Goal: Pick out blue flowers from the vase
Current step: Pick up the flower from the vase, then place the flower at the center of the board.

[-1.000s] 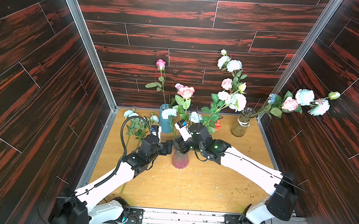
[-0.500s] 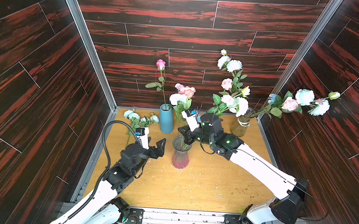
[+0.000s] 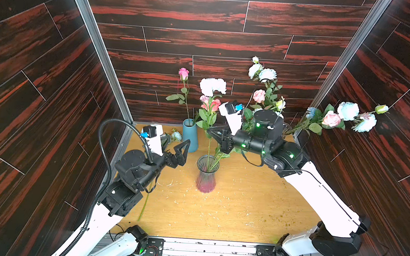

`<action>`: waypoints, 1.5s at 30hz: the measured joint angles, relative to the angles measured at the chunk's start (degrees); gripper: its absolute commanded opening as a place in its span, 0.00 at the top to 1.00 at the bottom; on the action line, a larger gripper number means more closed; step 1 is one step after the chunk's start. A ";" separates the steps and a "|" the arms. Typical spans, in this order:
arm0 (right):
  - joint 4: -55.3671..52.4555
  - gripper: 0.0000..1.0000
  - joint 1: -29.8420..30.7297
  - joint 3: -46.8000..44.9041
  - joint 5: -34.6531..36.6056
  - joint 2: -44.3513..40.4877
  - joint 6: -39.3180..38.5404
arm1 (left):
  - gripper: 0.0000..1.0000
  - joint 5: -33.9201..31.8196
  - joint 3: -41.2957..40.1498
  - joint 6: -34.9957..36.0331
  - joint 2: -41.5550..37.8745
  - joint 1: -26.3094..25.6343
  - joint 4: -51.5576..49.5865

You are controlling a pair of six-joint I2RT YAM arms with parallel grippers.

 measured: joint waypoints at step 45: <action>7.93 1.00 -0.46 -18.91 -18.03 -8.17 1.84 | 1.00 39.54 -0.59 4.07 5.60 1.01 -4.50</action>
